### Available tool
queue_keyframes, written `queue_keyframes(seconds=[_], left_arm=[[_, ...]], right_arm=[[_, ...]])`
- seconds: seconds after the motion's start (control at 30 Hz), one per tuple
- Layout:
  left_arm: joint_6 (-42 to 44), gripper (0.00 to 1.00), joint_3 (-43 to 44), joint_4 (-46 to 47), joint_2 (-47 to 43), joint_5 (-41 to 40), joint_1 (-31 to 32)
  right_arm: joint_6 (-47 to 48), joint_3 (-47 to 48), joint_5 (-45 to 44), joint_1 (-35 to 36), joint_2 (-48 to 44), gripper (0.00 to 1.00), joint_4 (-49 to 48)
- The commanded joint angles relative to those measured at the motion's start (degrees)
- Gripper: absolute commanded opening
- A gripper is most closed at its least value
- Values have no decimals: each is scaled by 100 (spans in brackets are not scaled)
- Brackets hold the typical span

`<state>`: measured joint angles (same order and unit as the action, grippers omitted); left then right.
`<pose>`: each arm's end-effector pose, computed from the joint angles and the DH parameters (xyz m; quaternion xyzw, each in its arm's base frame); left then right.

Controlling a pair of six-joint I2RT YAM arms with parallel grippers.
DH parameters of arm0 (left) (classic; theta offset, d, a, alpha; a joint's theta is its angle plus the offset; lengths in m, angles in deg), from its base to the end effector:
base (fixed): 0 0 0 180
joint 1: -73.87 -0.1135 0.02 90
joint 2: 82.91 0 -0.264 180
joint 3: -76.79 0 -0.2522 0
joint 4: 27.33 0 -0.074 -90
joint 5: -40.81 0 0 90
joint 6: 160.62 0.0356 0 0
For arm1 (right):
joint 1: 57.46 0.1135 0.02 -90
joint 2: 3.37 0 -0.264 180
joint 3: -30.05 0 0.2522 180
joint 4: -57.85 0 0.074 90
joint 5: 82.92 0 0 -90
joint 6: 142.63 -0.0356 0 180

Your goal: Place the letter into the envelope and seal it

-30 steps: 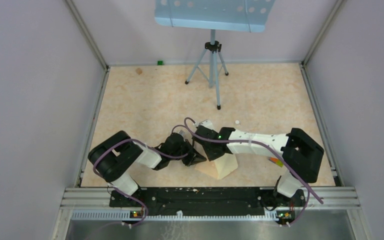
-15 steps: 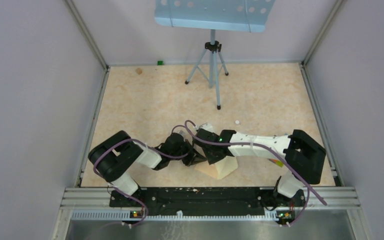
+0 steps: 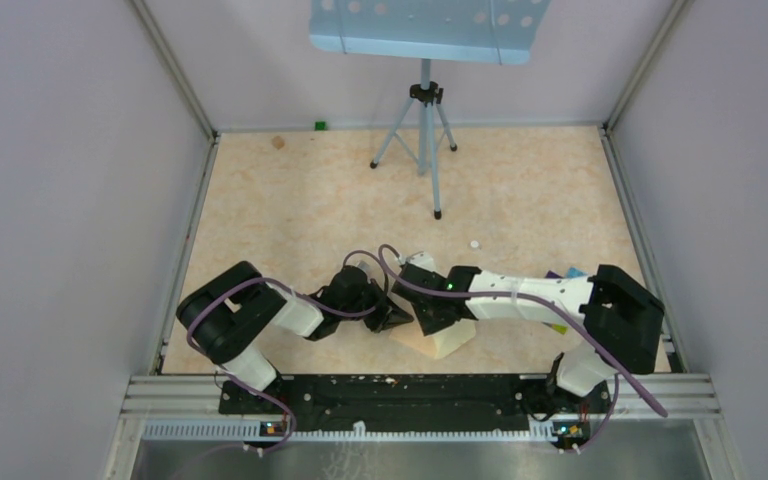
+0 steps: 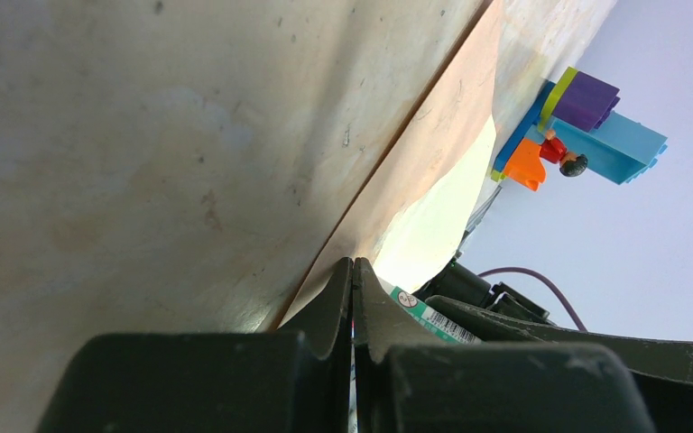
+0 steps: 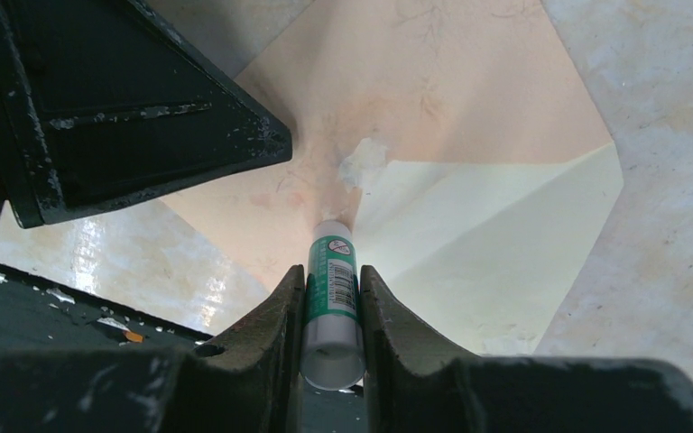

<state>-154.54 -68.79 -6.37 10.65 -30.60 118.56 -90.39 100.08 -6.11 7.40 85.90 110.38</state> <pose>0.1701 -0.1842 0.0939 -0.2315 0.8599 -0.4516 0.0561 0.1300 0.2579 0.1912 -0.2121 0.9578 0.0519 0.1869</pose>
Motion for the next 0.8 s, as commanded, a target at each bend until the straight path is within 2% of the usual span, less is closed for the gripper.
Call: queue_keyframes(seconds=[0.0,0.37,0.77], left_arm=[[192,0,-197,-885,284,-496,-3],[187,0,-199,-871,315,-479,-4],[175,0,-252,-844,306,-460,-4]], right_arm=[[-132,-320,2,132,-46,0,662],[-18,34,64,153,174,0,293],[47,336,-351,-38,512,0,94]])
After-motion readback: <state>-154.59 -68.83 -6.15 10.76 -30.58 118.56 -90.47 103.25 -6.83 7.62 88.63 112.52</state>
